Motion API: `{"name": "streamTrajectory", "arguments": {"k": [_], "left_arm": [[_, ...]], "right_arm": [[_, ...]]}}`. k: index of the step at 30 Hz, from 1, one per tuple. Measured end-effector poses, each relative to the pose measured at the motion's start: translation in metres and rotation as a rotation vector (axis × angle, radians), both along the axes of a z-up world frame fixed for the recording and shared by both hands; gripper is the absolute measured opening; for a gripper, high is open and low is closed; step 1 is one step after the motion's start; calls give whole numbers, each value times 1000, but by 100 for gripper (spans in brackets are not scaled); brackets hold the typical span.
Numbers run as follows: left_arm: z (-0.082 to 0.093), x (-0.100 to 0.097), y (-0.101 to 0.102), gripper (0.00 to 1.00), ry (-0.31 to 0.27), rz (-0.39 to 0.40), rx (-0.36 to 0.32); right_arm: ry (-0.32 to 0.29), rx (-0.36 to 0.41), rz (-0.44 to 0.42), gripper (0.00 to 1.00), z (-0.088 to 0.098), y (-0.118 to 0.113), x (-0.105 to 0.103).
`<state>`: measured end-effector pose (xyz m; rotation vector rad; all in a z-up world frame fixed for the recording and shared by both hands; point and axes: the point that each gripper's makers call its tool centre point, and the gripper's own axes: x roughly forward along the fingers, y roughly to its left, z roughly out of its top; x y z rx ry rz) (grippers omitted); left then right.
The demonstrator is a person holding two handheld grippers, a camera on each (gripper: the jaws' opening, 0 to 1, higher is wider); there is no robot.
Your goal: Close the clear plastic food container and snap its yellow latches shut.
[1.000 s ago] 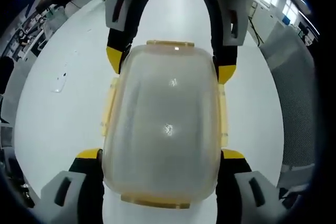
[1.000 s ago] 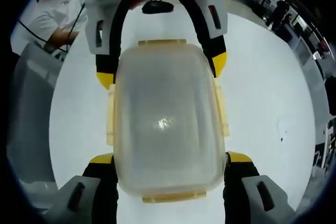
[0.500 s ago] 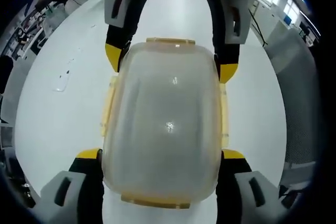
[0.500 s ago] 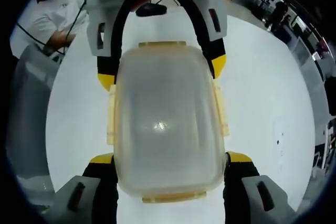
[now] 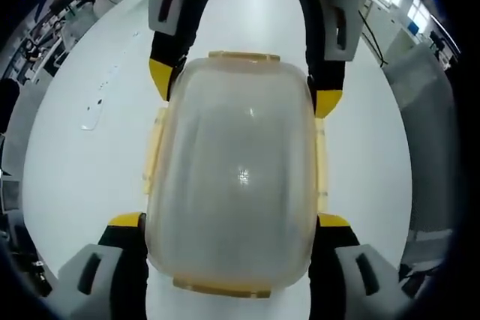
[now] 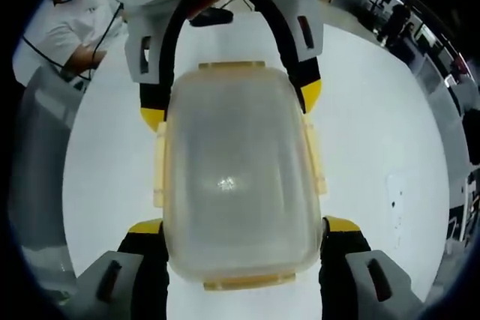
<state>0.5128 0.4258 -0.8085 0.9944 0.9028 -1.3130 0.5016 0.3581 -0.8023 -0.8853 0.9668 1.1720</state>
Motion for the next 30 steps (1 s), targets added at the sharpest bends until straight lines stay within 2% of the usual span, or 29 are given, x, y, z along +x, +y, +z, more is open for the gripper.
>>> {"name": "streamTrajectory", "arguments": {"k": [3, 6, 13, 16, 18, 20, 21, 22, 23, 24, 25, 27, 28, 30], "left_arm": [[0, 1, -1, 90, 1, -6, 2], [0, 1, -1, 91, 2, -14, 10], [0, 0, 2, 93, 18, -39, -16], [5, -3, 4, 93, 55, -28, -57], [12, 3, 6, 93, 43, -8, -105], [22, 8, 3, 93, 39, 37, -195], [30, 13, 0, 93, 23, 77, -271], [34, 15, 0, 93, 24, 108, -306], [39, 17, 0, 93, 25, 155, -366], [44, 17, -1, 93, 22, 173, -415], [51, 17, -4, 92, 9, 191, -491], [57, 16, -5, 90, -9, 230, -577], [61, 15, -6, 91, -5, 281, -634], [64, 8, -7, 91, 16, 340, -700]], "right_arm": [[2, 25, 7, 85, 1, 0, 0], [-4, 85, 20, 85, 4, 1, 1], [-33, 182, 39, 84, 10, 2, 1], [-46, 285, -11, 85, 23, 6, 8], [-53, 381, -68, 86, 34, 7, 13], [-106, 420, -82, 85, 41, 3, 17], [-115, 461, -117, 85, 45, 2, 18], [-116, 477, -125, 85, 45, 0, 16], [-122, 525, -151, 85, 50, 1, 14], [-129, 567, -173, 84, 55, 2, 13], [-131, 634, -215, 83, 61, 4, 13], [-150, 700, -256, 84, 68, 6, 12], [-170, 735, -283, 84, 72, 8, 12], [-213, 783, -295, 85, 76, 13, 8]]}}
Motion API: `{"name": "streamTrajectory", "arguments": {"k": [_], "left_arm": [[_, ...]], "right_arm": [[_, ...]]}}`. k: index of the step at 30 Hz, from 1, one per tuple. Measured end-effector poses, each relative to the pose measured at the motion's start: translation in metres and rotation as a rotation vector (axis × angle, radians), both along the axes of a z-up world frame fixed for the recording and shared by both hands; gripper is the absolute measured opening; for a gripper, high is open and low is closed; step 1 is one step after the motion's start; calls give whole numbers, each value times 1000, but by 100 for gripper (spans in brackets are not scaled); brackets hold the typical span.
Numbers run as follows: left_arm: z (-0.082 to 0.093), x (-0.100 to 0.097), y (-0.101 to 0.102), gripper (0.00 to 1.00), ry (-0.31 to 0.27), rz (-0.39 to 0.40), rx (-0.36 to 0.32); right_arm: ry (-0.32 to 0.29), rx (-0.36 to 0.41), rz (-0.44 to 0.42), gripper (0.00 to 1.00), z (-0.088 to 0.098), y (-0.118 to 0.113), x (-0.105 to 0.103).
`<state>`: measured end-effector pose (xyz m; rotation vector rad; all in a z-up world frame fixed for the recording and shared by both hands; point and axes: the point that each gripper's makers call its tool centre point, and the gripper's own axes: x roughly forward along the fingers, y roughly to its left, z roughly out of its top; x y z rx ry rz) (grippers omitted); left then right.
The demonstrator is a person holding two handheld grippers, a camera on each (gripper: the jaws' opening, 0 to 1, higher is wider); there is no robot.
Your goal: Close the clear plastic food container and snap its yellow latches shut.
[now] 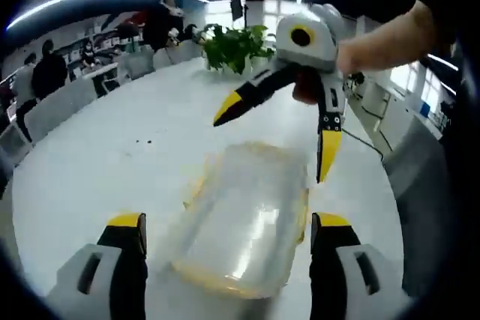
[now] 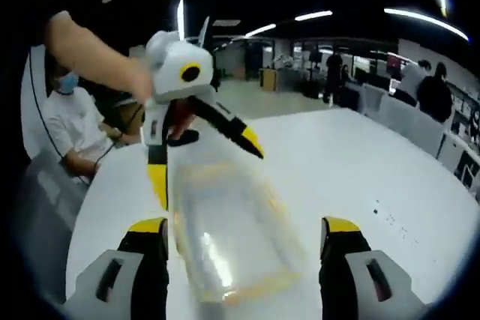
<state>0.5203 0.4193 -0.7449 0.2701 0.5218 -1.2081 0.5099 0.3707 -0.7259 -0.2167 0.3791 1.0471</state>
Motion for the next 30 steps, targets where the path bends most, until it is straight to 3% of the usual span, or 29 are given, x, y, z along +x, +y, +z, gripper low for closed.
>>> {"name": "streamTrajectory", "arguments": {"k": [3, 7, 9, 11, 30], "left_arm": [[4, -8, -1, 92, 0, 67, -120], [-2, -11, 6, 84, -17, 148, -164], [-6, -14, 12, 85, -17, 182, -161], [-1, -14, 13, 87, -3, 208, -197], [12, -15, 29, 82, -61, 276, -172]], "right_arm": [[-24, 64, -32, 86, 0, 4, -4], [-29, 63, -61, 85, -10, 3, -6], [-9, 115, -86, 88, -4, 3, -6], [-20, 108, -99, 89, -4, 0, -4], [-32, 112, -171, 84, 2, -12, -19]]}}
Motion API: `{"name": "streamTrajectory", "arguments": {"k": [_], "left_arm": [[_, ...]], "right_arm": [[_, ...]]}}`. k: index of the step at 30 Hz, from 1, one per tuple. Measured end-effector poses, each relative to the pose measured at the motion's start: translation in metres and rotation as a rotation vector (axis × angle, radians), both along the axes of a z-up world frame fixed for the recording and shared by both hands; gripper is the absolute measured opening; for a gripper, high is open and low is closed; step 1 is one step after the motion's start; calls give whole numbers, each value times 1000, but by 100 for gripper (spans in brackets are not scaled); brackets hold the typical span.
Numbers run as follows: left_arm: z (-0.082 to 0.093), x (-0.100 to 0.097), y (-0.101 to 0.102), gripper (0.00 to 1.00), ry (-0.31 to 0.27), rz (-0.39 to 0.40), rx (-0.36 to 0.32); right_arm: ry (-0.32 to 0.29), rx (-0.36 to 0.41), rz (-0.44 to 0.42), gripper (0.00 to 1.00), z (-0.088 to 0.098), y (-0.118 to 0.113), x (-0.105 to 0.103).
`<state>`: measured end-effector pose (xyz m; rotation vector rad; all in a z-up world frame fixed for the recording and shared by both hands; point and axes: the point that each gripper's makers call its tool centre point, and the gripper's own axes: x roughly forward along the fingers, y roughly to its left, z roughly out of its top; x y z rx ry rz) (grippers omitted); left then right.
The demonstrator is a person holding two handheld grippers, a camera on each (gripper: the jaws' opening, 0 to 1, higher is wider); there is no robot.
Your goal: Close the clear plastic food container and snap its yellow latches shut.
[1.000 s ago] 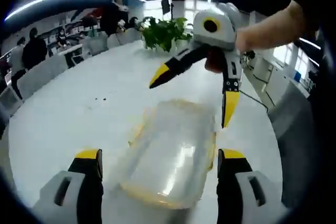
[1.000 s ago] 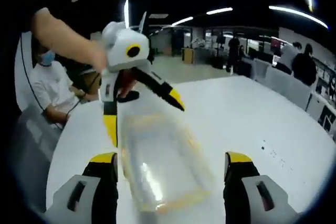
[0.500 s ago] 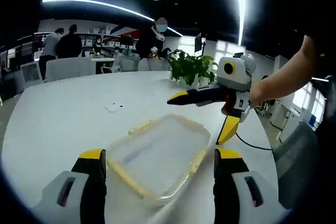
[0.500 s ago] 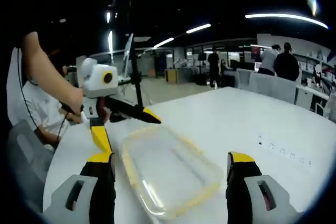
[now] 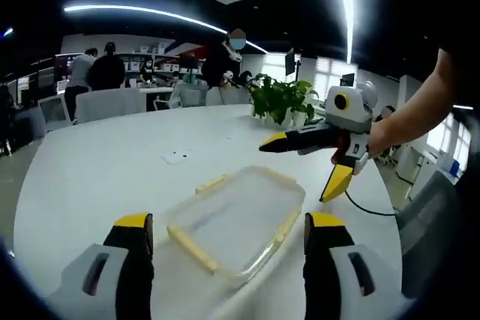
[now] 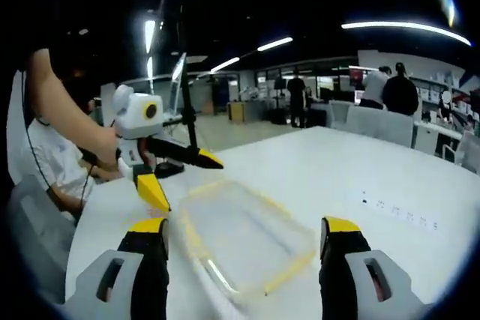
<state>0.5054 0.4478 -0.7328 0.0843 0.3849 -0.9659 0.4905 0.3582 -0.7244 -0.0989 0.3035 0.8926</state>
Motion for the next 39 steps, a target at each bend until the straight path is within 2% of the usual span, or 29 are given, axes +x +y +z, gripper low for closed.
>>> {"name": "streamTrajectory", "arguments": {"k": [10, 17, 23, 34, 39], "left_arm": [[7, -1, 15, 77, -25, 90, -31], [8, -9, 23, 77, -15, 110, -41], [4, -20, 32, 77, -2, 144, -54], [-7, -38, 43, 75, 22, 166, -39], [-6, -45, 48, 75, 30, 176, -44]], "right_arm": [[-32, 17, -89, 79, 11, -21, -6], [-30, 24, -121, 79, 14, -32, -20], [-12, 27, -145, 79, 8, -39, -35], [13, 5, -186, 78, -8, -52, -62], [17, -2, -188, 78, -6, -58, -70]]}}
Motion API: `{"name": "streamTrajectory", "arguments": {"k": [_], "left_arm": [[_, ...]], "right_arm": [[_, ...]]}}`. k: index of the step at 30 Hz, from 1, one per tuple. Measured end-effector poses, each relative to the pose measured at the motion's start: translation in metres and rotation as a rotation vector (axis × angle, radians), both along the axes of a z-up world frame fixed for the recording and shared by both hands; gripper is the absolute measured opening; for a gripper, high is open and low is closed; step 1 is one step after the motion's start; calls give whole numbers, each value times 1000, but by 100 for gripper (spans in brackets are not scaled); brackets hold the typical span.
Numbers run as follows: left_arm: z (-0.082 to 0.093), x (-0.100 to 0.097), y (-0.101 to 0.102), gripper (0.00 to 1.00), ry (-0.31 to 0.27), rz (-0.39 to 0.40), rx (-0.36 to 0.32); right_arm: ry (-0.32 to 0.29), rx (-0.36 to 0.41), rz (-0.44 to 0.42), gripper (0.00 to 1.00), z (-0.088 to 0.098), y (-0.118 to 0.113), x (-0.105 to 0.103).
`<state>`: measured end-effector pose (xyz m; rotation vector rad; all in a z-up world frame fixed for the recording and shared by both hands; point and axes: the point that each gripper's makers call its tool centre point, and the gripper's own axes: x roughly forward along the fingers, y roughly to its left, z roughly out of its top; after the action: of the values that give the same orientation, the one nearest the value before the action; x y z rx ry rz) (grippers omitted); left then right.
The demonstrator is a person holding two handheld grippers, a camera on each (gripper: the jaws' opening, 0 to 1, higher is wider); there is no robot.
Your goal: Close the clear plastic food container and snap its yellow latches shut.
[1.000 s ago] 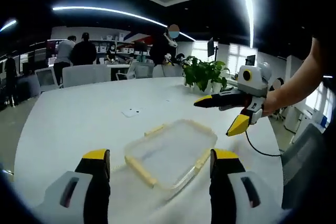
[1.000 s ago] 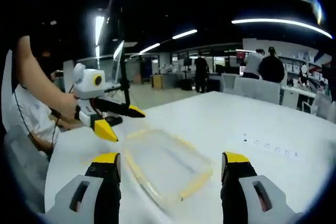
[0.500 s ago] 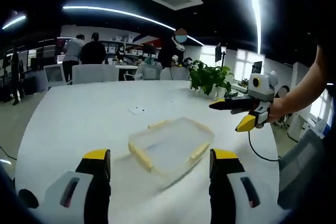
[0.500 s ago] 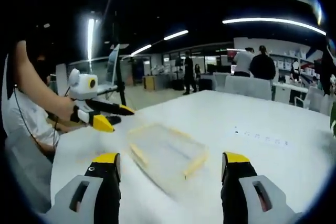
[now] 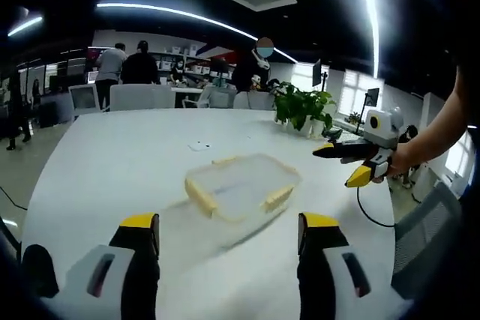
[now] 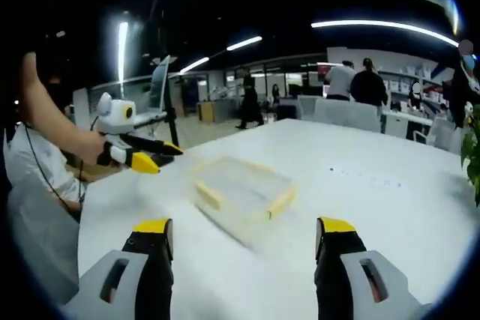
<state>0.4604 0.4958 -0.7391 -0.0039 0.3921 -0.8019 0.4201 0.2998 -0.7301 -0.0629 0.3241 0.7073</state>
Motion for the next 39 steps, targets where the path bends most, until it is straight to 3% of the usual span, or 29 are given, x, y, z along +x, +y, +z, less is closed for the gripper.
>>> {"name": "streamTrajectory", "arguments": {"k": [15, 22, 26, 34, 37, 39], "left_arm": [[-3, -28, 12, 71, 11, 27, 7], [-5, -38, 14, 70, 30, 30, 1], [-10, -49, 18, 67, 18, 14, 73], [-10, -63, 26, 67, 51, 36, 33], [-13, -70, 30, 65, 47, 39, 68], [-13, -74, 32, 65, 53, 45, 53]], "right_arm": [[7, 6, -54, 72, 6, -16, -23], [24, 22, -102, 73, 2, -29, -39], [42, 26, -120, 74, -2, -33, -51], [57, 14, -146, 72, -4, -45, -66], [56, 13, -163, 72, -3, -50, -68], [55, 15, -170, 72, -2, -51, -71]]}}
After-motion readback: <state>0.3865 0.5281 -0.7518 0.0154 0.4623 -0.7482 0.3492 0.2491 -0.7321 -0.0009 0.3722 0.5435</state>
